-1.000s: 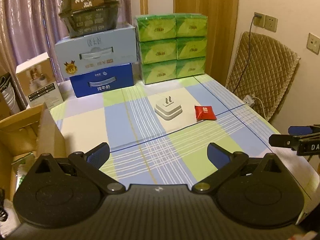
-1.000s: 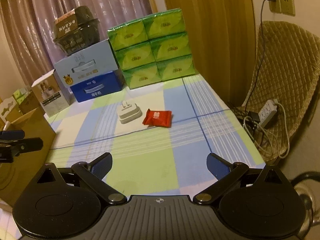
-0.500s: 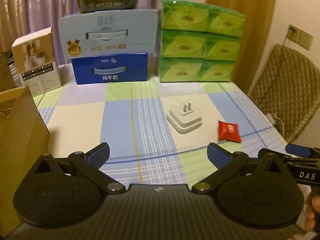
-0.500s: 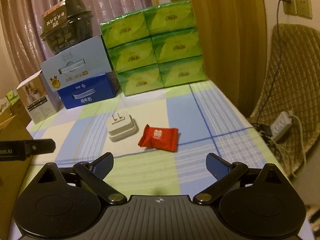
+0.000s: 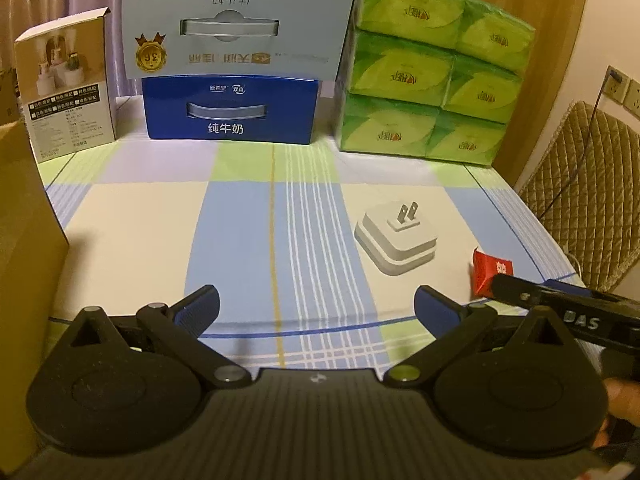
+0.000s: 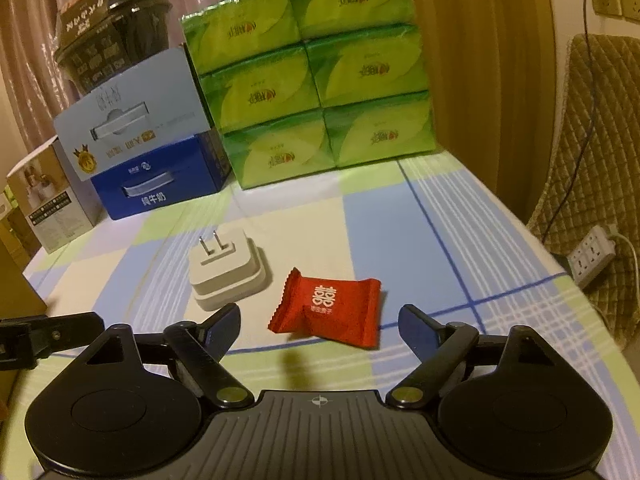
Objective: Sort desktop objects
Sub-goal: 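Return both tools to the table toward the white plug and red candy packet, then grasp the red candy packet with the right tool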
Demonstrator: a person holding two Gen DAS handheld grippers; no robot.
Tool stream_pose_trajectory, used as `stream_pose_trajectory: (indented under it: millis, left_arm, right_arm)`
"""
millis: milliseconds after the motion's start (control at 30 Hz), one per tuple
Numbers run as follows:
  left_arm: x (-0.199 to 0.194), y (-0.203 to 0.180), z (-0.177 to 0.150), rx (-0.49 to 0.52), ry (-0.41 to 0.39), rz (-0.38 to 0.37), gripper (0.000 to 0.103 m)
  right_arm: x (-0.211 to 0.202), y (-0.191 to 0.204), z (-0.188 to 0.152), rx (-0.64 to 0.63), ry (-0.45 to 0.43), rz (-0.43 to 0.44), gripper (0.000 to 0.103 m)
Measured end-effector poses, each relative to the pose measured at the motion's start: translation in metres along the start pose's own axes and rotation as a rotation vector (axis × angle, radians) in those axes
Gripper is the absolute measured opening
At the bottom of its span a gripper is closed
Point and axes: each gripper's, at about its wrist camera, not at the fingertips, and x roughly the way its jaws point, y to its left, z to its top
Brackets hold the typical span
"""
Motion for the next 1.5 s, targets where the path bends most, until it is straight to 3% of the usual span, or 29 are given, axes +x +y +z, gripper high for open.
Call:
stream_pose_trajectory:
  millis: [400,600,900,1200,1500]
  left_arm:
    - [0.01,0.007,-0.007,-0.023,0.026,-0.033,0.102]
    - [0.011,0.009,-0.008,-0.026,0.033,-0.042,0.102]
    - [0.014,0.008,-0.011,-0.019,0.045,-0.055,0.102]
    - [0.015,0.007,-0.013,-0.013,0.048,-0.063,0.102]
    - [0.015,0.004,-0.01,0.023,0.021,-0.079,0.102]
  right_arm:
    - [0.034,0.014,0.001,-0.01,0.019,-0.058,0.073]
    - [0.034,0.019,0.0,-0.075,0.031,-0.091,0.067]
    - [0.027,0.009,0.001,-0.096,0.043,-0.053,0.066]
    - [0.029,0.017,0.001,-0.11,0.049,-0.037,0.044]
    - [0.027,0.013,0.007,-0.1,0.029,-0.03,0.039]
